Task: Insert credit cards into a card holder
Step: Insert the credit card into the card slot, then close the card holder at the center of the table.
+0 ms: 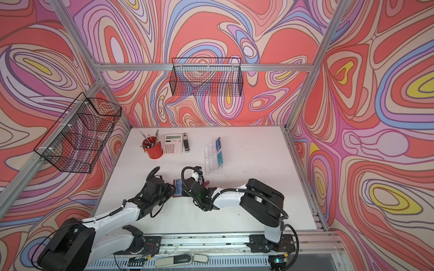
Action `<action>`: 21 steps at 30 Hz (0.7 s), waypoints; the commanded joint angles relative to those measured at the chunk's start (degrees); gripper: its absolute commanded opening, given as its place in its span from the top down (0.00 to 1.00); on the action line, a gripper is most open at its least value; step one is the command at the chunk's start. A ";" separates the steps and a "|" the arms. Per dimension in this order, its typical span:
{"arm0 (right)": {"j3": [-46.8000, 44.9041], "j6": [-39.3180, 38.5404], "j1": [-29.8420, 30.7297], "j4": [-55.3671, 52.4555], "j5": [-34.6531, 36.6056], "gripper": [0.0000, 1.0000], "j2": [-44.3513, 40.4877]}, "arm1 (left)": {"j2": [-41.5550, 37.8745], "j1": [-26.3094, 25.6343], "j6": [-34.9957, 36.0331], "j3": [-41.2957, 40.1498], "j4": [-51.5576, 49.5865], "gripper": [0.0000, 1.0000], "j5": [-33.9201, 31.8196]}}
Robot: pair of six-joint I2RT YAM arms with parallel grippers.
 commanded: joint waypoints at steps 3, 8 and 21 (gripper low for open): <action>-4.02 -1.53 -1.82 -3.70 1.88 0.70 -1.47 | -1.28 -0.17 1.30 0.21 -5.14 0.51 -2.21; -5.03 -0.92 -2.59 -3.39 0.03 0.76 1.77 | 1.29 -0.16 2.61 1.06 -3.23 0.51 0.28; -6.99 1.94 -3.21 -1.59 -2.25 0.86 7.10 | 10.42 -0.17 5.92 5.87 -0.30 0.51 8.40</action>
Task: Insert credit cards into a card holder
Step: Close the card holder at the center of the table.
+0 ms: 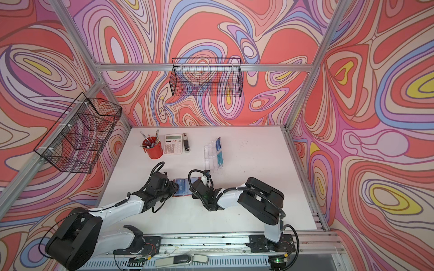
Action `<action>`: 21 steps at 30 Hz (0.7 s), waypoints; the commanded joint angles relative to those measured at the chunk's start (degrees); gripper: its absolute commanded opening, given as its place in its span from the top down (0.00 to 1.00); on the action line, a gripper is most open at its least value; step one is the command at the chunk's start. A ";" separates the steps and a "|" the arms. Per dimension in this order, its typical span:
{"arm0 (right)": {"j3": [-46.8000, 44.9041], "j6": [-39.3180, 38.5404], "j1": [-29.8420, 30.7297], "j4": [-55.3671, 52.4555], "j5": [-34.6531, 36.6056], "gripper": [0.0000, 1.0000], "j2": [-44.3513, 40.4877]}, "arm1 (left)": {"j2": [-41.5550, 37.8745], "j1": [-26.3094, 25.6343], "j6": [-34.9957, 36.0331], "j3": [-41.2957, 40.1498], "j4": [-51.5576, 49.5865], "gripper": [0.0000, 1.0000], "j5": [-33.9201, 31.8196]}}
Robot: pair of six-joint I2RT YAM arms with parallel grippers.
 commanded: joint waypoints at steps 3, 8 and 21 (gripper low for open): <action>-1.66 1.85 -0.10 0.19 -2.63 0.87 3.63 | 1.98 -0.24 1.05 -0.53 3.44 0.51 6.73; -2.16 2.76 -0.07 1.50 -3.51 0.89 5.40 | -1.49 -0.31 1.46 -1.77 9.20 0.52 11.93; -1.60 2.66 1.71 4.11 -3.71 0.91 7.76 | -10.06 -0.26 5.86 -0.53 10.93 0.49 14.61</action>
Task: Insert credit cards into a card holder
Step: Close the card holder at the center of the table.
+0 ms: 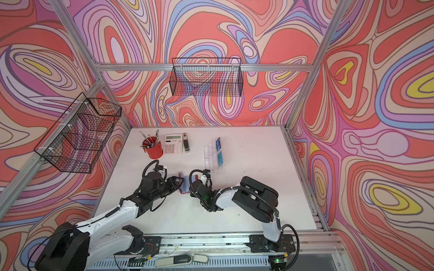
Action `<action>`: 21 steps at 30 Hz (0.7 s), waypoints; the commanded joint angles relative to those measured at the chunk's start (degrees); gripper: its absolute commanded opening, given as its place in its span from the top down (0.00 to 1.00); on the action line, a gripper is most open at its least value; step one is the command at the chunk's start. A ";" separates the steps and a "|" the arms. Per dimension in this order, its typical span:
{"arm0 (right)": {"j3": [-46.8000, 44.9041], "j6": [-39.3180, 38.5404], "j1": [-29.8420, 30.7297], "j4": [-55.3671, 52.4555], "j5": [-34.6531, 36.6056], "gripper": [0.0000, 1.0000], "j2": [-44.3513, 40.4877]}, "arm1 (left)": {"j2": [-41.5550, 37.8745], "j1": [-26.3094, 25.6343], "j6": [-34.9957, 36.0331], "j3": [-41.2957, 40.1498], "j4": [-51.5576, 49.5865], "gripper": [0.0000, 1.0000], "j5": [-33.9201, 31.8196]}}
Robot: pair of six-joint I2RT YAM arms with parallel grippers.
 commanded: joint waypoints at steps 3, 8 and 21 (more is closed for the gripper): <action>-1.50 0.65 1.85 -4.75 -5.01 0.91 3.70 | 1.42 -0.17 3.31 0.96 3.29 0.49 3.80; -1.50 0.57 2.40 -1.81 -6.04 0.91 4.89 | 7.49 -0.17 4.29 1.44 7.28 0.50 7.22; -5.81 -2.19 2.45 5.17 -5.47 0.84 1.02 | 19.78 -0.34 5.55 3.13 13.66 0.53 9.95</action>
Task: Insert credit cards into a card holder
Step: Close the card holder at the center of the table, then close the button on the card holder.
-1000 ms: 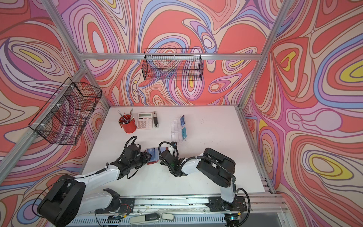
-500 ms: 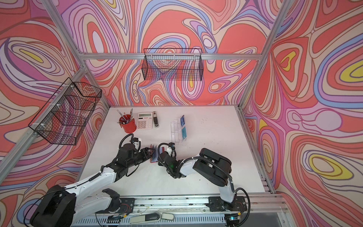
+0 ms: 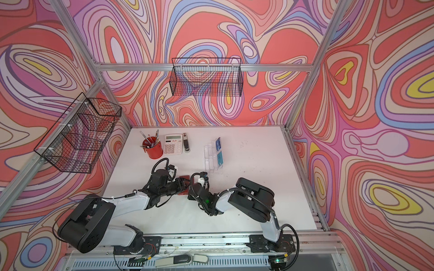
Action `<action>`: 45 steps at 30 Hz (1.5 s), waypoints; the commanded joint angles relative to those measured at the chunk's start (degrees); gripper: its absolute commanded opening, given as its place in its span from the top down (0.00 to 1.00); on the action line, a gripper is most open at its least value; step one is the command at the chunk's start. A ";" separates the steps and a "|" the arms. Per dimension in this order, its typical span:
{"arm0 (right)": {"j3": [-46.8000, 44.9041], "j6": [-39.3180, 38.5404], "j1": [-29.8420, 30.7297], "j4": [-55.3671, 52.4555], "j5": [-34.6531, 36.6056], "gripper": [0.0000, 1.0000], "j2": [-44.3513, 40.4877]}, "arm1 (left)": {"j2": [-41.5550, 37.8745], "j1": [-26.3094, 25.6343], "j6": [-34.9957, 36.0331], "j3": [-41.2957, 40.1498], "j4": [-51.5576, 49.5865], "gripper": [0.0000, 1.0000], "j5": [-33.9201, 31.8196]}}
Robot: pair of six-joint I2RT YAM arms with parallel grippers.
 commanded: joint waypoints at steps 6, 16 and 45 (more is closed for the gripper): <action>-1.92 -3.02 0.92 -14.55 2.28 0.76 -9.57 | -0.79 -0.30 3.32 1.16 -3.35 0.52 -4.24; -5.46 -1.09 -5.80 -17.59 -2.91 0.75 -18.77 | -2.43 -0.35 3.63 0.83 -3.76 0.52 -2.78; -4.58 -1.80 -9.63 -8.89 -10.58 0.94 -10.17 | -2.19 -0.30 3.09 0.73 -3.24 0.52 -2.55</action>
